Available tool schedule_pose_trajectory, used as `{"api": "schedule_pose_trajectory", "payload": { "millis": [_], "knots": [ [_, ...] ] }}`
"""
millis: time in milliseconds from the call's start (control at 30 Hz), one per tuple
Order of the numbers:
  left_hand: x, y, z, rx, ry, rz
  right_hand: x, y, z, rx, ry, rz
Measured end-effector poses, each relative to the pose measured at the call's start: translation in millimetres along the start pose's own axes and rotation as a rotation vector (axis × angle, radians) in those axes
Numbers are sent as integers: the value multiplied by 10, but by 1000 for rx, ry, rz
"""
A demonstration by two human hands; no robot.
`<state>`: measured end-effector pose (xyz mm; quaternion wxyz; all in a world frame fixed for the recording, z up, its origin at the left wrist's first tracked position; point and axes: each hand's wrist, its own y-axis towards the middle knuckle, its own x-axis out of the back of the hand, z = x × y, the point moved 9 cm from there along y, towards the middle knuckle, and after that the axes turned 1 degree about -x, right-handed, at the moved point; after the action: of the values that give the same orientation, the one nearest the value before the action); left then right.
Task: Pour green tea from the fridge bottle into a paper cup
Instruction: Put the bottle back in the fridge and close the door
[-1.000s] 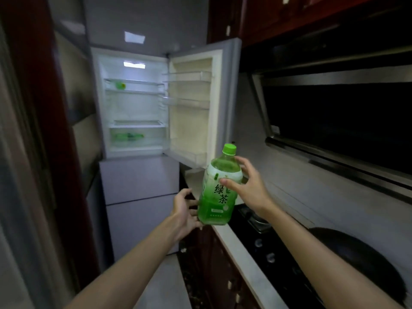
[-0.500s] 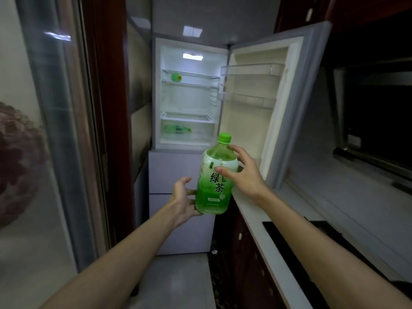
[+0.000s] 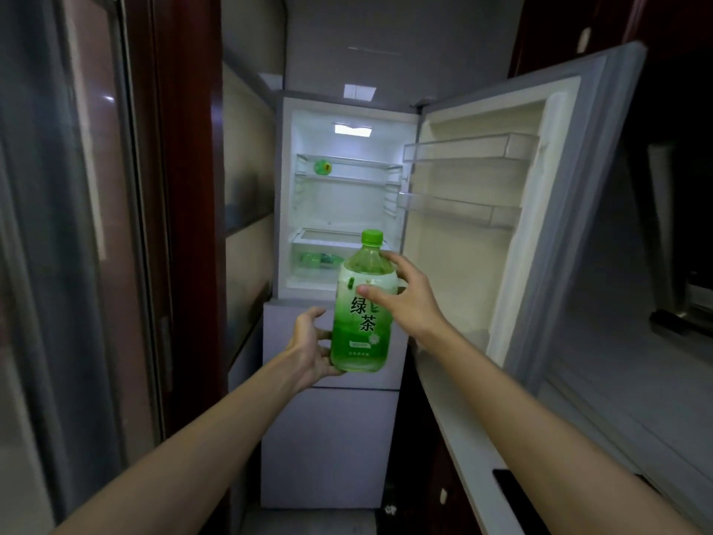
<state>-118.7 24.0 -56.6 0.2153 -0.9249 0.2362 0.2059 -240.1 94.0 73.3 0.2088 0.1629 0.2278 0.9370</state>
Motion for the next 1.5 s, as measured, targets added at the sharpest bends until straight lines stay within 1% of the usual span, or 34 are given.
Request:
{"api": "schedule_pose_trajectory", "payload": {
  "millis": [267,500,800,1033,1167,1367,1500],
  "knots": [
    [97,687,-512,-29,10,-24,-196,787,-228,-8,61,26],
    [207,1461,-963,-26,26,21,-453,1565,-588,-24,56,25],
    [272,2472,-1701,-24,120,63,-708,2677,-974,2,43,-54],
    [332,3247,-1831,14,147,57,-822,3329,-1451,-13,20,-49],
    [367,3699,-1842,25,121,39,-836,3684,-1798,-38,37,-48],
    [344,4526,-2024,-2,190,4,-831,4360,-2288,-70,89,-13],
    [253,5050,-2240,-26,208,-16,-789,4863,-2506,-49,123,-11]
  ]
}}
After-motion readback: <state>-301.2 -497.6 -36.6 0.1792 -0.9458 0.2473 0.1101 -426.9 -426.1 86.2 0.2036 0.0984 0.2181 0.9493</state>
